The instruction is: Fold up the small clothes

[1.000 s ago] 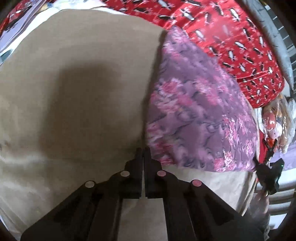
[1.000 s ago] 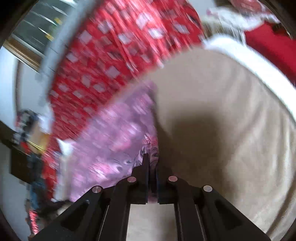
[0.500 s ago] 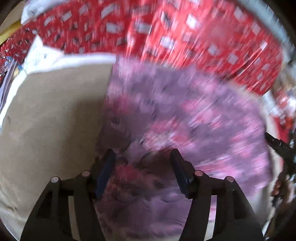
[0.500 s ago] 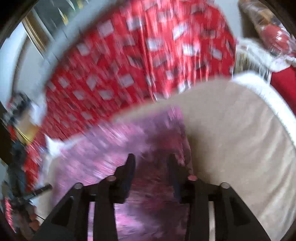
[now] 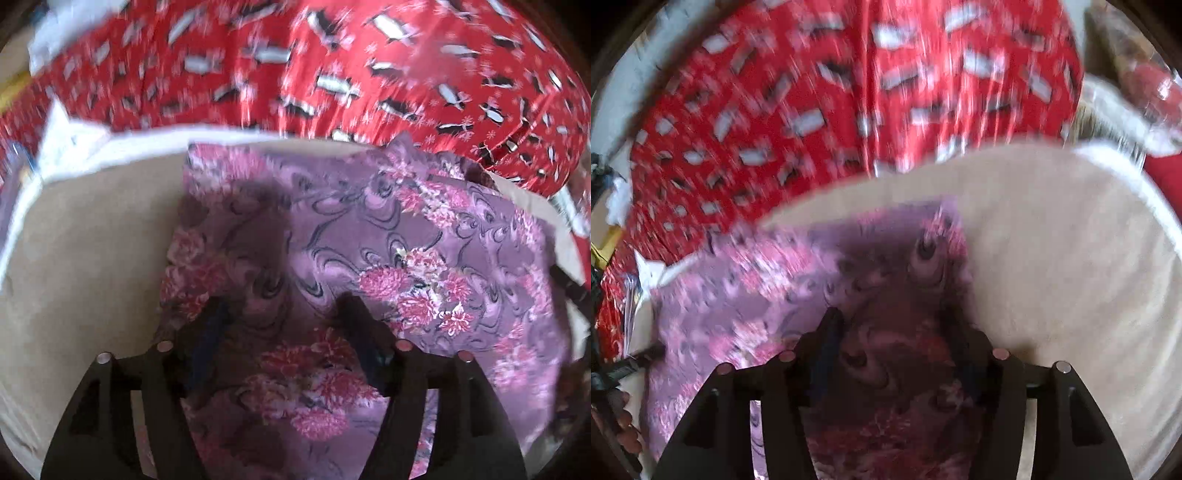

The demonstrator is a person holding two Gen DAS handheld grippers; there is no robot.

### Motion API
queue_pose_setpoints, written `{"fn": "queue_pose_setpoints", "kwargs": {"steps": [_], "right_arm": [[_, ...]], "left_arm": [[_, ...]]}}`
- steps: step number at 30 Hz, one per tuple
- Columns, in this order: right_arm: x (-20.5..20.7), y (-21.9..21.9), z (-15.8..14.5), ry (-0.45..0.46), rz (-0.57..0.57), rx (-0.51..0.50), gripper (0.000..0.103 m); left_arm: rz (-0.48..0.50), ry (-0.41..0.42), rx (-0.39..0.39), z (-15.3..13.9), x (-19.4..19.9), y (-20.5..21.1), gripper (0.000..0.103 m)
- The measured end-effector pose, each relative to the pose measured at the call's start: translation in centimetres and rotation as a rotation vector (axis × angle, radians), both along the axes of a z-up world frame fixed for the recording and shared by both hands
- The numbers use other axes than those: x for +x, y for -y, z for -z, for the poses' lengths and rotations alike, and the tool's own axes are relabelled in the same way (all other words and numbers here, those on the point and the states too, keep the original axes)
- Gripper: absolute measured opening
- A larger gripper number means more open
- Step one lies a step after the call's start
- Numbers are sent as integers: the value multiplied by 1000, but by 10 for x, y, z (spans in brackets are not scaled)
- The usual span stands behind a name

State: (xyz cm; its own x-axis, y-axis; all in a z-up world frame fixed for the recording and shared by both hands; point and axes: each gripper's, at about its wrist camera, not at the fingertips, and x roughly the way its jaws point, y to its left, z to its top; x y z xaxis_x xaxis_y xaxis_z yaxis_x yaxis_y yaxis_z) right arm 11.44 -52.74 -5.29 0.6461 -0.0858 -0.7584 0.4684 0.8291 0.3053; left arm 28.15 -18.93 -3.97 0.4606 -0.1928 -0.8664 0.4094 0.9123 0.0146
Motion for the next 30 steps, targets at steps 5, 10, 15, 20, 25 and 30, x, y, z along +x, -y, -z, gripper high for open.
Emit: {"fn": "queue_pose_setpoints", "kwargs": {"steps": [5,10,15,20,25,30], "right_arm": [[-16,-14,-25,95,-5,15,65],[-5,-34,-2,-42,-77,-97,75],[-11,-44,-31,55,-78,-94,75],[7,-38,-9,-85,-112,-65,82],[1,-24,-33,10,-91,-101,79],[11,15,-33,52,29,-58,80]], "left_arm": [[-23,4,-11,5,0,-2,71],[-24,16,5,7,3,-2,71],[-28,16,8,5,0,0,72],[-18,3,2,3,-2,-1,72],[32,83,-3,-19,5,-3,71],[-50,34,14,-10,46,-3,71]]}}
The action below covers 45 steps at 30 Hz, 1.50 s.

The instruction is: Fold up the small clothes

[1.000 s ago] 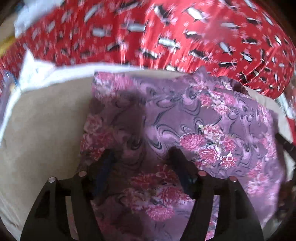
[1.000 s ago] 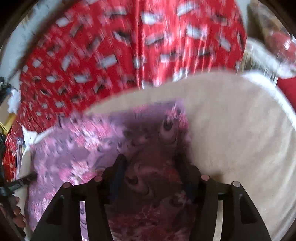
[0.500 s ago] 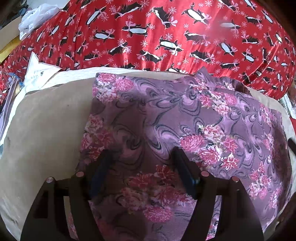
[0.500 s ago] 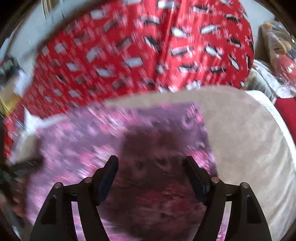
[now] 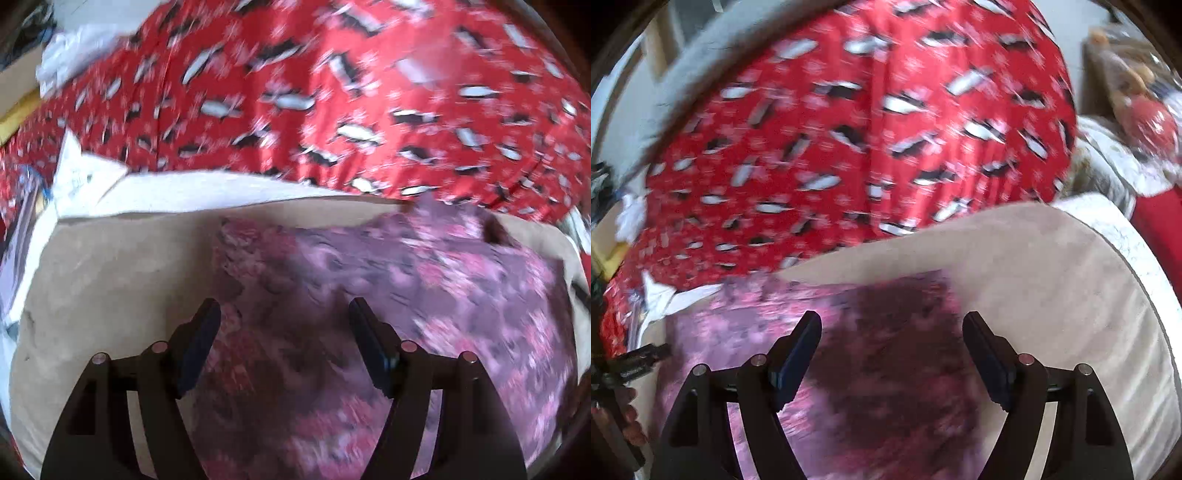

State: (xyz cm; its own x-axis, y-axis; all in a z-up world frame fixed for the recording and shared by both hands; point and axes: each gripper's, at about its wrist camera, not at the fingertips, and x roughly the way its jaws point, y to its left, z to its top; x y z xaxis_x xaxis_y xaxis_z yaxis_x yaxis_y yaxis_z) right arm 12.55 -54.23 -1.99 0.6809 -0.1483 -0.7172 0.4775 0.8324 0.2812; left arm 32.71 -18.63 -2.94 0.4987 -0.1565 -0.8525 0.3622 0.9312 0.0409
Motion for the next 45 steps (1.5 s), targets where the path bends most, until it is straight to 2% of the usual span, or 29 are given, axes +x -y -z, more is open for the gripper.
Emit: {"fn": "queue_pose_setpoints", "kwargs": {"steps": [1,2,5,7,8,11,12,13,14,15,18,20,21,23,24,26,29,32,33,34,35,36,37,38,40,41,42,43,45], "right_arm": [[5,6,14,-70,2,15,78],[14,12,35,-182,-3,46,79],[2,14,21,-93,8,44,77],[-13,13,5,-51,6,46,73],[-26,10,-4,-13,-9,41,74],[-55,-5,-13,47,-66,16,76],[-60,-11,-8,34,-83,8,76],[-55,-16,4,-33,-112,-2,76],[-48,-20,24,-157,-140,7,75],[-50,-22,26,-153,-131,-2,74],[-62,-25,-1,-50,-70,29,73],[-76,-33,-18,61,-73,22,74],[-80,-39,-22,83,-78,6,76],[-78,-50,-16,58,-117,18,73],[-74,-58,-13,39,-123,29,73],[-62,-77,-15,83,-180,74,73],[-33,-119,-16,110,-294,80,73],[-7,-157,-2,37,-380,65,55],[-3,-162,6,3,-384,39,54],[-4,-161,14,-24,-368,-10,52],[-11,-155,20,-22,-362,-48,42],[-19,-149,22,-7,-361,-76,38],[-27,-140,22,-11,-347,-105,34],[-33,-130,22,-13,-334,-116,21],[-47,-103,20,-29,-268,-101,17],[-52,-89,20,-21,-247,-68,6],[-59,-71,17,-6,-222,8,5],[-64,-64,14,3,-207,47,7],[-71,-58,0,34,-160,15,36]], "left_arm": [[-33,-44,37,13,10,-1,73],[-49,-83,41,22,16,-3,78],[-88,-155,-91,18,24,-26,79],[-87,-173,-138,8,17,-40,79],[-63,-158,-166,0,7,-48,79],[-17,-98,-177,-14,-25,-56,79],[-6,-114,-165,-11,-34,-54,79],[13,-157,-131,-1,-40,-50,79],[29,-196,-90,10,-47,-47,80],[35,-194,-80,11,-50,-47,80],[35,-186,-132,-6,-63,-58,79],[8,-202,-227,-16,-71,-75,79],[6,-216,-246,-16,-78,-78,79],[10,-225,-270,-14,-94,-83,79],[14,-202,-264,-16,-103,-81,79],[21,-175,-263,-20,-106,-71,79],[19,-144,-262,-15,-96,-54,79],[13,-150,-187,10,-89,-54,78],[24,-130,-175,13,-90,-57,78],[60,-91,-165,15,-96,-62,78],[77,-69,-146,15,-102,-66,78],[93,-60,-136,16,-105,-70,78],[104,-72,-151,16,-107,-77,78],[104,-89,-163,16,-106,-82,78],[75,-145,-225,9,-98,-98,76],[52,-159,-265,2,-93,-108,75],[35,-158,-287,-3,-89,-113,75],[9,-150,-318,-12,-80,-121,75],[-42,-149,-366,-21,-61,-132,75]]}}
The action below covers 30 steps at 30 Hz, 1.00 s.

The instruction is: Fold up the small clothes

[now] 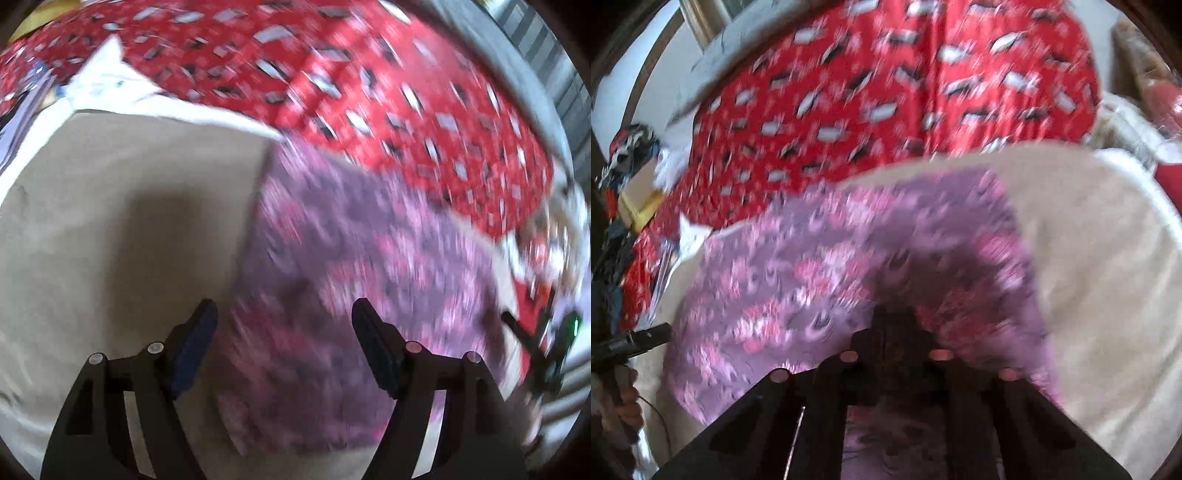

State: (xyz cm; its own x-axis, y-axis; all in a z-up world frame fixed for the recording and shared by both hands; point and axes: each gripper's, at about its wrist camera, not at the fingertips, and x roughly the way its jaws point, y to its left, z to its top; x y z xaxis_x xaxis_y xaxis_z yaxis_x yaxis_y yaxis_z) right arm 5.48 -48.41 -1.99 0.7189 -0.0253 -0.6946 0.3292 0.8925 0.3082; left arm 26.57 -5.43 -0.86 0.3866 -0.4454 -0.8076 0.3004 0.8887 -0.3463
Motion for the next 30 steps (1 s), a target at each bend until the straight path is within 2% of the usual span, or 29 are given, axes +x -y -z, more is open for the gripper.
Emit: {"fn": "queue_pose_setpoints", "kwargs": {"steps": [2,4,7,10,12,13,15,16,18,19,20,21,22,26,30], "right_arm": [[-5,3,-19,84,9,-36,56],[0,4,-26,105,-13,-46,59],[15,5,-16,36,-68,-116,61],[23,11,24,-113,-112,-110,65],[15,7,25,-46,-133,-164,70],[15,6,27,-53,-143,-170,71],[16,6,30,-43,-148,-168,76],[16,7,32,-36,-151,-163,77],[16,6,35,-23,-150,-168,79],[16,6,36,-18,-148,-171,79],[15,5,37,-16,-147,-174,79],[16,5,38,-15,-147,-173,79],[13,5,35,-14,-146,-170,79],[12,6,29,-27,-133,-160,79],[1,14,19,-11,-91,-105,79]], "left_arm": [[-29,-70,-66,2,25,-6,75],[-45,-186,-124,20,49,-8,75],[-25,-309,-112,50,59,2,75],[62,-275,-106,48,46,18,88],[169,-342,-192,48,38,31,88],[209,-345,-172,48,32,40,88],[252,-284,-69,46,28,53,88],[245,-266,-54,46,27,56,84],[186,-248,-77,45,29,53,60],[160,-253,-88,44,29,49,36],[137,-267,-118,43,29,45,23],[119,-270,-147,40,28,40,17],[106,-261,-162,36,27,39,13],[105,-230,-240,6,15,53,11],[144,-206,-253,-24,-4,78,11]]}}
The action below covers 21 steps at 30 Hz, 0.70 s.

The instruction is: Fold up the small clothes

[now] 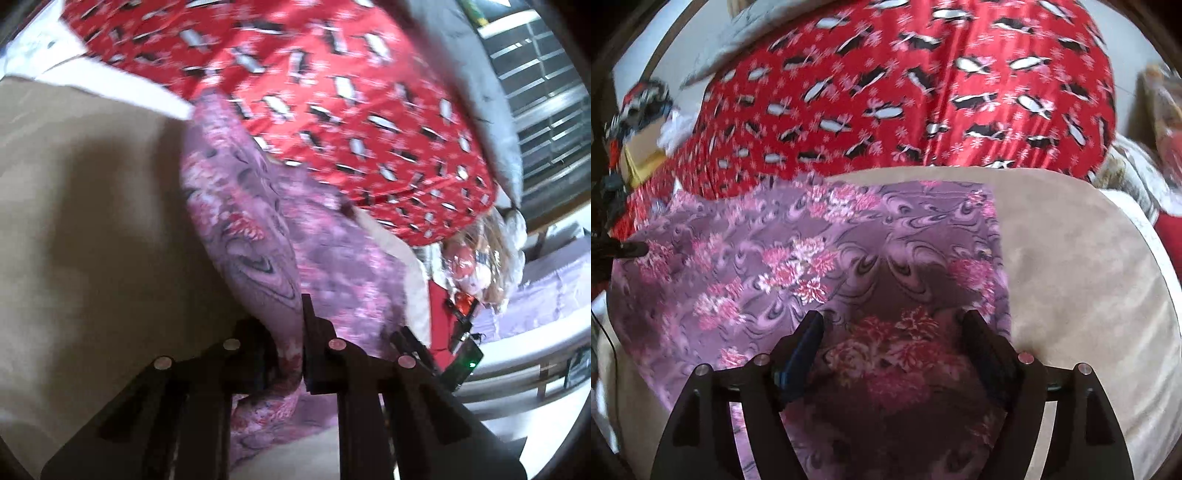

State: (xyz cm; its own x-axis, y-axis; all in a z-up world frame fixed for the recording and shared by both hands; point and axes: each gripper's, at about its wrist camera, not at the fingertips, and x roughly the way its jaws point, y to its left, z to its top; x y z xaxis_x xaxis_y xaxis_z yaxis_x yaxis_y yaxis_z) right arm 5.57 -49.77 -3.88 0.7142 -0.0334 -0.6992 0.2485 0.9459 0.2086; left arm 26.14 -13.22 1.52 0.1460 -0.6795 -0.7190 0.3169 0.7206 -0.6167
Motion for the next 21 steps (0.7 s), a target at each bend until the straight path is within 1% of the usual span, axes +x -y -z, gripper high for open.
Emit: {"fn": "queue_pose_setpoints", "kwargs": {"steps": [2,6,8,9,10,11,15,18,21], "right_arm": [[-10,9,-4,15,28,36,79],[-24,26,-6,22,53,34,79],[-23,31,5,-18,42,51,80],[-22,33,16,-48,37,61,82],[-26,34,21,-18,33,66,82],[-31,34,22,20,37,66,82],[-31,31,22,18,32,57,84],[-33,34,23,40,29,82,85],[-34,36,23,52,25,95,85]], "left_arm": [[15,8,-1,-12,-7,16,11],[41,25,19,-25,-24,50,11],[46,25,32,-27,-29,64,11],[52,24,46,-28,-34,76,11],[55,23,56,-28,-37,83,11],[61,21,63,-28,-40,89,11],[96,28,107,-24,-53,123,11],[129,32,158,-12,-61,152,11],[149,22,189,3,-67,173,11]]}}
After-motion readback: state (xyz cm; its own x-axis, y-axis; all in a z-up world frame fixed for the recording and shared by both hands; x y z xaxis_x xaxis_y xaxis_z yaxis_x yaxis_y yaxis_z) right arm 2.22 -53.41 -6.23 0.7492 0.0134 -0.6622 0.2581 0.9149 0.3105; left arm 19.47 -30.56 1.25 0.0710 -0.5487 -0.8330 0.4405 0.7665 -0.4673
